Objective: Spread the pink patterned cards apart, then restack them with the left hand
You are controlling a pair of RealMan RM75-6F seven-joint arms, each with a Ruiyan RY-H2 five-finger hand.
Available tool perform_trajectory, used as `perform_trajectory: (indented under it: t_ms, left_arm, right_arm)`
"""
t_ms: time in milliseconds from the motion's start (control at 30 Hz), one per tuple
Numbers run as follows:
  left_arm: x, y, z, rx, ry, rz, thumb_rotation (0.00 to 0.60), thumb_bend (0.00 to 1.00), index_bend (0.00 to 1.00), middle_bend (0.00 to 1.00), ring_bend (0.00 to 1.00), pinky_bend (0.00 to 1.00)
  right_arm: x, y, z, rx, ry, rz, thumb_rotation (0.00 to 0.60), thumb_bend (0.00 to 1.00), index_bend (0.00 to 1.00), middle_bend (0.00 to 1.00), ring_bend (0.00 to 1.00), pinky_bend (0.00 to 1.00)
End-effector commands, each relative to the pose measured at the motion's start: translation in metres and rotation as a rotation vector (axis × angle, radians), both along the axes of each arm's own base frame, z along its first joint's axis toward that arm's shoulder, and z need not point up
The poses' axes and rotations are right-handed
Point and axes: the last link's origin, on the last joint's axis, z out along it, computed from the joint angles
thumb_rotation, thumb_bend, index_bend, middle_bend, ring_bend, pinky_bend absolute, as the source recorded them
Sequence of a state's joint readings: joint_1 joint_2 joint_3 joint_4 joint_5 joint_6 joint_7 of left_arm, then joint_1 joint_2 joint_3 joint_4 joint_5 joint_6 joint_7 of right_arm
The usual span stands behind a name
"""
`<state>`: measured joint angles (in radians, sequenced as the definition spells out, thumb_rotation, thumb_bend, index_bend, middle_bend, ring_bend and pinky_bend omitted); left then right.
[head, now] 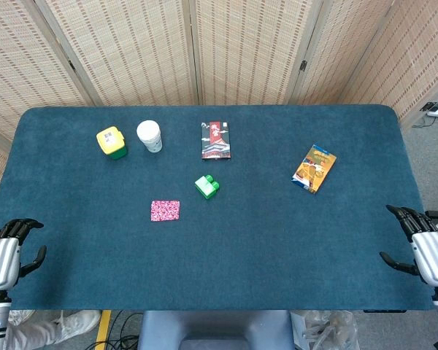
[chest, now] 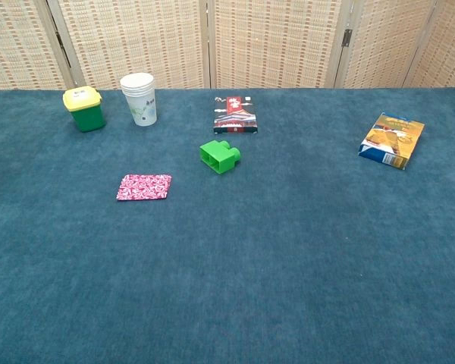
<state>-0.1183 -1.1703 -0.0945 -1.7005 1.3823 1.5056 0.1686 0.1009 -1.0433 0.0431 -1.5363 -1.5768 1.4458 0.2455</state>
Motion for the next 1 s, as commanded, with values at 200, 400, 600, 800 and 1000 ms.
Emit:
perform_trajectory:
  t_ms: [200, 400, 600, 800, 1000]
  left_arm:
    - [-0.002, -0.008, -0.001, 0.011, 0.007, 0.022, 0.600, 0.39, 0.35, 0.31, 0.23, 0.34]
    - [-0.001, -0.009, -0.002, 0.015, 0.001, 0.013, 0.600, 0.39, 0.34, 0.31, 0.23, 0.34]
    - [0.006, -0.004, -0.008, -0.023, -0.016, -0.024, 0.600, 0.39, 0.34, 0.31, 0.23, 0.34]
    - [0.024, 0.010, -0.018, -0.091, -0.020, -0.126, 0.600, 0.39, 0.34, 0.31, 0.23, 0.34]
    - [0.048, 0.034, -0.032, -0.219, -0.020, -0.265, 0.600, 0.39, 0.34, 0.31, 0.25, 0.34]
  right_arm:
    - [0.007, -0.006, -0.004, 0.020, -0.013, 0.045, 0.600, 0.24, 0.09, 0.20, 0.13, 0.16]
    - [0.006, -0.003, -0.005, 0.009, -0.014, 0.040, 0.600, 0.24, 0.09, 0.20, 0.13, 0.16]
    - [0.007, -0.001, -0.003, -0.001, -0.012, 0.043, 0.600, 0.24, 0.09, 0.20, 0.13, 0.16]
    - [0.009, -0.004, -0.003, 0.004, -0.006, 0.055, 0.600, 0.24, 0.09, 0.20, 0.13, 0.16]
    - [0.010, -0.007, -0.003, 0.009, 0.004, 0.054, 0.600, 0.24, 0.09, 0.20, 0.13, 0.16]
